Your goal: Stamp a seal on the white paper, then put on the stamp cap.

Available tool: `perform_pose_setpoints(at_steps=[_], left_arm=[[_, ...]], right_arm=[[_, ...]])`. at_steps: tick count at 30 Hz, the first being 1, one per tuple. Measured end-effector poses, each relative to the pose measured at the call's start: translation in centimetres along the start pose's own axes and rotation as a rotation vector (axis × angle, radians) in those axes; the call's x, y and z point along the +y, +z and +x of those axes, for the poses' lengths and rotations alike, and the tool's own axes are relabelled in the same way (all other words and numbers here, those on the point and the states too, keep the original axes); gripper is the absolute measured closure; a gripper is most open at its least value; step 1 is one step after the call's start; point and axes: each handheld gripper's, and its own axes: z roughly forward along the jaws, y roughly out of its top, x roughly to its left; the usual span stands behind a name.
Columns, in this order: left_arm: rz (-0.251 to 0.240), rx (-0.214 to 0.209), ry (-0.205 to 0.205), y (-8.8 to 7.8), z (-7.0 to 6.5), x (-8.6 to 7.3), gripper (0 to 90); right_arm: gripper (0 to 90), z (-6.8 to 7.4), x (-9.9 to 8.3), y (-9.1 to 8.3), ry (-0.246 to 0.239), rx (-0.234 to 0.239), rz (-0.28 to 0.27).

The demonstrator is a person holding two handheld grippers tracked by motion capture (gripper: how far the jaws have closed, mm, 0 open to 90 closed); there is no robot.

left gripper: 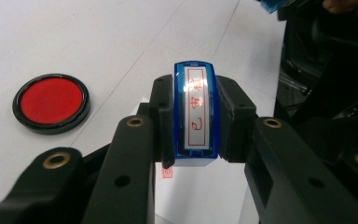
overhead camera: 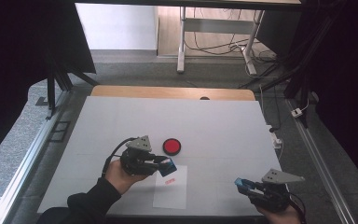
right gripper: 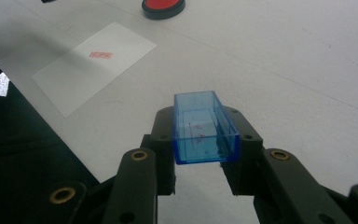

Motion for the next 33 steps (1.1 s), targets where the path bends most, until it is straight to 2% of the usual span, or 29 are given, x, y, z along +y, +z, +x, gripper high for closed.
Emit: perform_pose_setpoints(at_steps=[6, 15, 22, 26, 29, 33], left_arm=[[-0.037, -0.023, 0.011, -1.2, -0.2, 0.4, 70.3], [-0.060, -0.041, 0.016, -1.9, -0.1, 0.6, 70.3], [-0.052, -0.066, 0.033, -2.0, -0.2, 0.7, 70.3], [-0.048, -0.071, 0.041, -2.0, -0.3, 0.8, 70.3], [-0.044, -0.078, 0.044, -1.9, -0.3, 0.8, 70.3], [-0.037, -0.081, 0.053, -1.8, -0.3, 0.8, 70.3]], right_arm=[[67.8, 0.0, 0.0, 0.0, 0.000, 0.003, 0.002], [67.8, 0.3, 0.3, 0.0, -0.016, 0.008, -0.011], [67.8, 1.3, 1.0, 0.3, -0.050, 0.022, -0.034], [67.8, 1.7, 1.4, 0.5, -0.055, 0.059, -0.045], [67.8, 2.0, 1.9, 0.9, -0.057, 0.118, -0.036], [67.9, 2.5, 2.5, 1.6, -0.080, 0.166, -0.029]])
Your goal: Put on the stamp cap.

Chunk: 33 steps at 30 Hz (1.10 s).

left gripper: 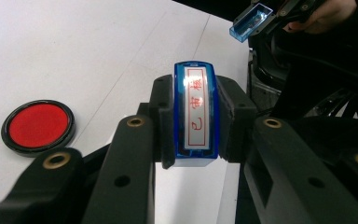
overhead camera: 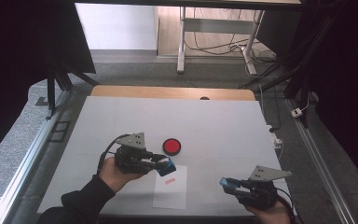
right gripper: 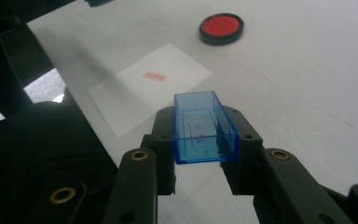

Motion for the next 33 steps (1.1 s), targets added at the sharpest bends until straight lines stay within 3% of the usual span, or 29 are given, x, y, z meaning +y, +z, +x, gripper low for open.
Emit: perform_pose_setpoints(at_steps=[7, 15, 33], left_arm=[[-0.005, -0.002, 0.012, -0.1, 0.0, 0.0, 70.3], [0.001, -0.016, 0.061, 0.1, -0.4, 0.2, 70.3], [-0.024, -0.044, 0.065, -0.4, 0.0, 0.1, 70.3]], right_arm=[[67.9, 0.5, 1.0, 1.8, -0.055, 0.052, 0.022], [67.8, 0.8, 1.7, 3.0, -0.070, 0.096, 0.005], [67.8, 1.8, 3.8, 6.8, -0.133, 0.216, 0.009]])
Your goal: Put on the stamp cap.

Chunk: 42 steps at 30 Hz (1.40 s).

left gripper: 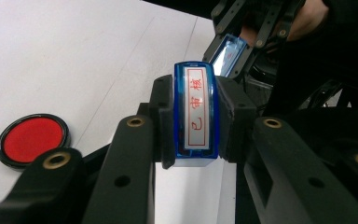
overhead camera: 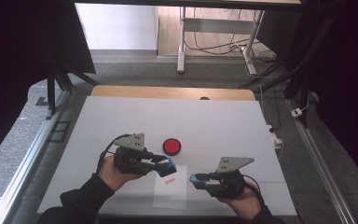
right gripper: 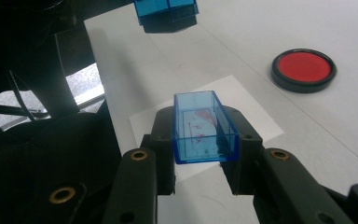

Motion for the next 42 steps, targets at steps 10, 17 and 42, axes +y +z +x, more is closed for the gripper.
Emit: perform_pose_setpoints(at_steps=[10, 17, 42], left_arm=[[-0.015, -0.016, 0.016, -0.2, 0.0, 0.0, 70.4], [-0.021, -0.025, 0.024, -0.3, 0.0, 0.0, 70.4], [-0.029, -0.069, 0.093, -0.5, -0.4, 0.2, 70.4]], right_arm=[[67.9, -0.1, 0.8, 1.7, -0.029, 0.063, -0.007], [67.9, -0.1, 1.0, 2.7, -0.059, 0.105, -0.008], [68.0, 0.0, 2.7, 5.9, -0.114, 0.234, -0.016]])
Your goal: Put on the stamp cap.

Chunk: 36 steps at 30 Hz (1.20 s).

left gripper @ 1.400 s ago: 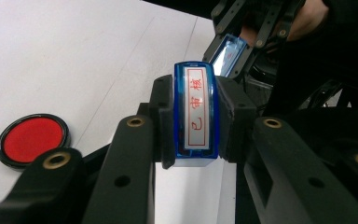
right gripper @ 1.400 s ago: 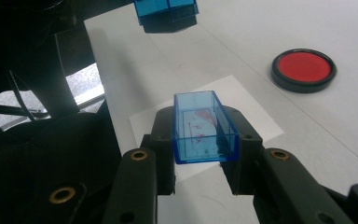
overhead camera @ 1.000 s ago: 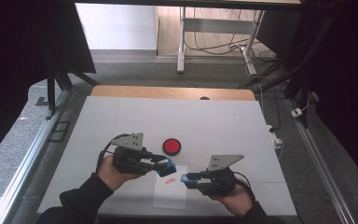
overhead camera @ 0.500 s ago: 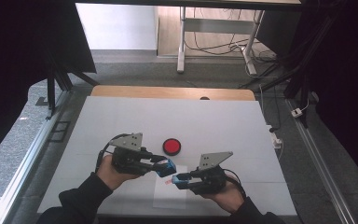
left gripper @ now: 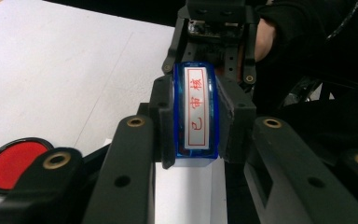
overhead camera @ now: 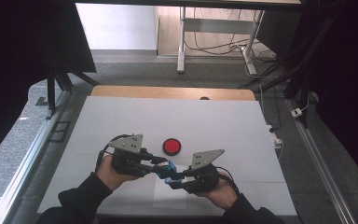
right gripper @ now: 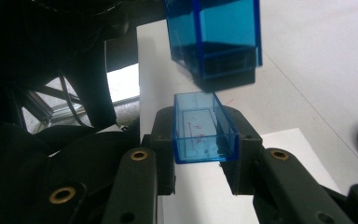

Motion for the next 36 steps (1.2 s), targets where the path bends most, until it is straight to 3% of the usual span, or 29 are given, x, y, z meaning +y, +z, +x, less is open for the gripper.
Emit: perform_pose_setpoints(at_steps=[19, 30, 36], left_arm=[[0.017, -0.045, 0.037, 0.45, -0.14, -0.13, 70.4], [0.032, -0.077, 0.070, 0.52, -0.20, -0.15, 70.4], [0.014, -0.096, 0.056, 0.62, -0.06, -0.37, 70.5]], right_arm=[[68.0, -0.10, 0.41, 0.58, -0.025, 0.048, 0.005], [68.1, -0.15, 0.37, 0.51, -0.008, 0.090, -0.009], [68.2, -0.07, 0.47, 0.49, -0.001, 0.095, -0.010]])
